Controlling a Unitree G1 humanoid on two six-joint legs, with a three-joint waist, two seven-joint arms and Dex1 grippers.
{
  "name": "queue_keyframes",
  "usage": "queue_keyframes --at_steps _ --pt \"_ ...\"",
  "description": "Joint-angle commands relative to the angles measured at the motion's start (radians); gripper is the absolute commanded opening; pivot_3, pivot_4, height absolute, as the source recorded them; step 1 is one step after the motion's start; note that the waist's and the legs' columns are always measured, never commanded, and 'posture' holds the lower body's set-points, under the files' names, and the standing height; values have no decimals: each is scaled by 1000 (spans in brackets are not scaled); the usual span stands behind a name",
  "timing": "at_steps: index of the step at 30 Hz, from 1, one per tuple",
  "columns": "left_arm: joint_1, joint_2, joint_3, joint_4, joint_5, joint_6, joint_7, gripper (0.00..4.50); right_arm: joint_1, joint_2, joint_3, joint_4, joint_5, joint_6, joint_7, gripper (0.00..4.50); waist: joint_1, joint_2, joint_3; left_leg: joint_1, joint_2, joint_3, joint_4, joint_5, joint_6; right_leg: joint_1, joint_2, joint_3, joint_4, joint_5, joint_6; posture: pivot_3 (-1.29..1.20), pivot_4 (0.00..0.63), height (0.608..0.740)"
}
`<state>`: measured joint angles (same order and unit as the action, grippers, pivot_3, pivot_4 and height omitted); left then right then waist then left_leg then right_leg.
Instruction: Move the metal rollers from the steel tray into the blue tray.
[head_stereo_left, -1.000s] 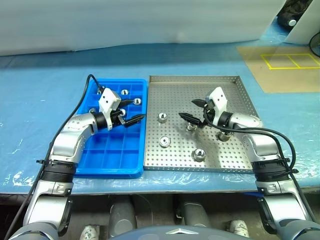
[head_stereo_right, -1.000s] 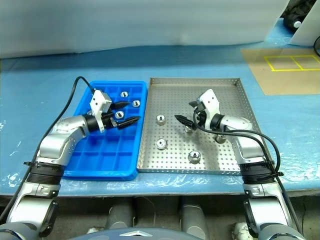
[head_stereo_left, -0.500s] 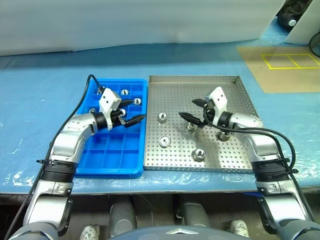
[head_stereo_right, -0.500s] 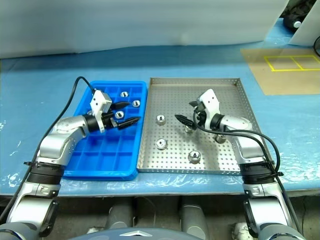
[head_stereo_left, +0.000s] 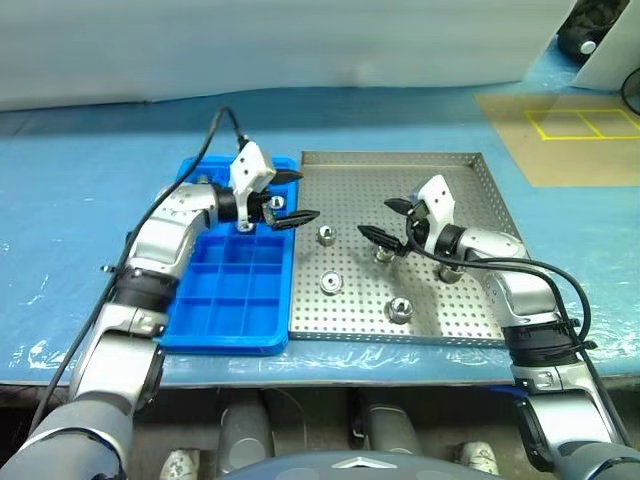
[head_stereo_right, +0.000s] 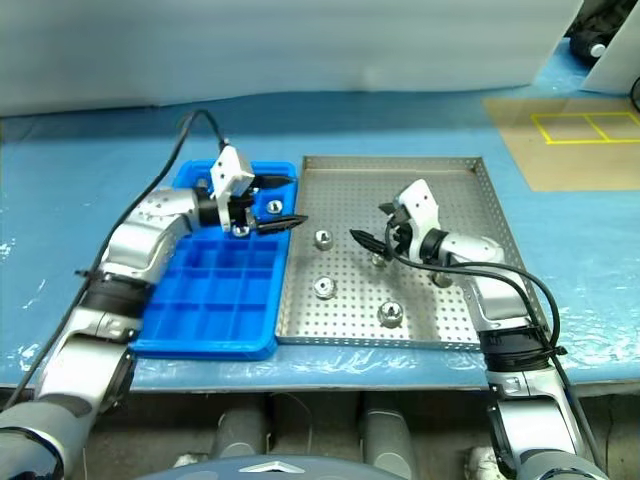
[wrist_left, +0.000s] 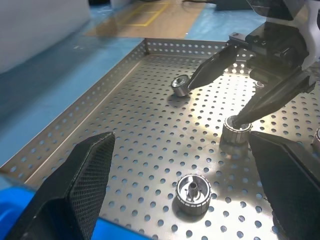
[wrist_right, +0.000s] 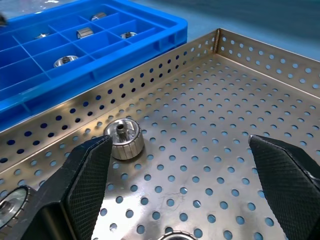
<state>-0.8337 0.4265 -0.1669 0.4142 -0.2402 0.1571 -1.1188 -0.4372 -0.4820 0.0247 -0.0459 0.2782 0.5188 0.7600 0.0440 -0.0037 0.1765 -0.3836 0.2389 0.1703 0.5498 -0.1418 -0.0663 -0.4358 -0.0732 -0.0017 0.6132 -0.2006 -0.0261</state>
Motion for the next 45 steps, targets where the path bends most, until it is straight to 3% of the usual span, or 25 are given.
queue_keyframes --at_steps 1,7,14,26,41,45 --pt "-84 -24 -60 207 87 -145 -82 4475 33 -22 -15 -105 47 42 18 4500 -2 0 0 0 0 0 0 0 0 0 0 0 0 0 0 -261 150 740" --pt "-262 -133 -112 593 219 -350 -97 4475 148 -93 -51 -279 134 150 51 4500 -5 0 0 -1 -1 0 2 -1 2 1 0 2 -3 1 2 -373 150 740" --pt "-355 -199 -144 802 360 -463 -53 4475 252 -91 -87 -382 135 187 -56 4500 -14 0 0 0 -1 1 9 -5 9 7 0 3 -5 3 5 -458 150 740" --pt "-396 -195 -266 883 606 -517 52 4475 306 -84 -108 -425 125 188 -164 4500 -63 -1 0 2 -1 1 12 -7 11 9 0 3 -6 4 7 -521 150 740" --pt "-406 -163 -279 897 658 -489 -8 4475 287 -61 -78 -389 91 148 -210 4500 -84 -1 0 1 -1 1 12 -8 12 9 0 3 -7 4 7 -515 150 740" --pt "-401 -154 -281 895 660 -501 -33 3553 283 -55 -82 -385 90 143 -216 4500 -89 -1 0 1 0 1 12 -8 12 9 0 3 -7 4 7 -515 150 740"
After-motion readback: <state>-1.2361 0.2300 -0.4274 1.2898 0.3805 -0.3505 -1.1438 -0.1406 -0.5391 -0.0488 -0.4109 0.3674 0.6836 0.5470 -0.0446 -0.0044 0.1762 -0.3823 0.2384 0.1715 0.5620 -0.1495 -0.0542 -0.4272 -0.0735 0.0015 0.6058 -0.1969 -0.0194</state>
